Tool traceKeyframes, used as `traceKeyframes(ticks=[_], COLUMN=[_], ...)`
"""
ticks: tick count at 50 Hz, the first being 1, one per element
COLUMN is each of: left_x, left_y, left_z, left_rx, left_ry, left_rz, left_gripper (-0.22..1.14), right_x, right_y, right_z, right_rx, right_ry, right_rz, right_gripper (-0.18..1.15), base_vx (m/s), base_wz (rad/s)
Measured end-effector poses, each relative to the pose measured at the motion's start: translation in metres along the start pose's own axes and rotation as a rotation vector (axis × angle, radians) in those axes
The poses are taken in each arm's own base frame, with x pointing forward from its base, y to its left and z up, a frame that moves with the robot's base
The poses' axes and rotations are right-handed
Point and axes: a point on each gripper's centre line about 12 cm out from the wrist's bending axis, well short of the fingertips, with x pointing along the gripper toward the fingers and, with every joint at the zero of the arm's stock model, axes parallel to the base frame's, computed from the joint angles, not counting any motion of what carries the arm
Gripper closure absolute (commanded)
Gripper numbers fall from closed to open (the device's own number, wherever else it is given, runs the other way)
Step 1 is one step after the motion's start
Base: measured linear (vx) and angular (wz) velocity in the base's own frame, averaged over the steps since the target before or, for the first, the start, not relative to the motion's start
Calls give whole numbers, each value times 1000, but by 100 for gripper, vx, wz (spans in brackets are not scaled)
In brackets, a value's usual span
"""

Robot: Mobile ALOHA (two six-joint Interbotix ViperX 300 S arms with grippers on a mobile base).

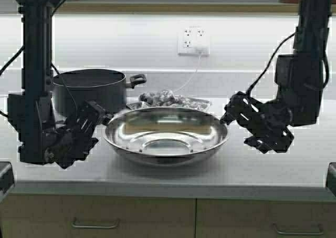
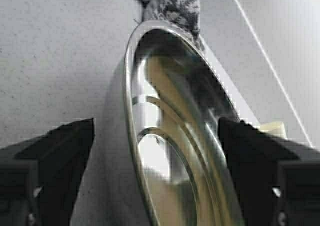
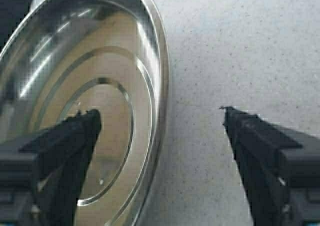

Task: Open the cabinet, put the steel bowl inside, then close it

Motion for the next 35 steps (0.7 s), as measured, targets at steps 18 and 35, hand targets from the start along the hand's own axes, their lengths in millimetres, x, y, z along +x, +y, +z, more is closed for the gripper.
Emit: traceKeyframes(ticks=[18,35], left_x=[24,29], left_y=[17,16], left_z=[-14,-15], left_rx=[-108,-163], left_ry=[22,22], left_rz=[-51,-82], left_gripper=[-11,-10], right_x=[31,36], right_y=[-20,-19], right_z=[8,-2], right_rx=[136,183], right_ry=[-2,45], right_rz=[115,218], right_gripper=[-5,26], base_vx=[7,4], base_wz=[1,0])
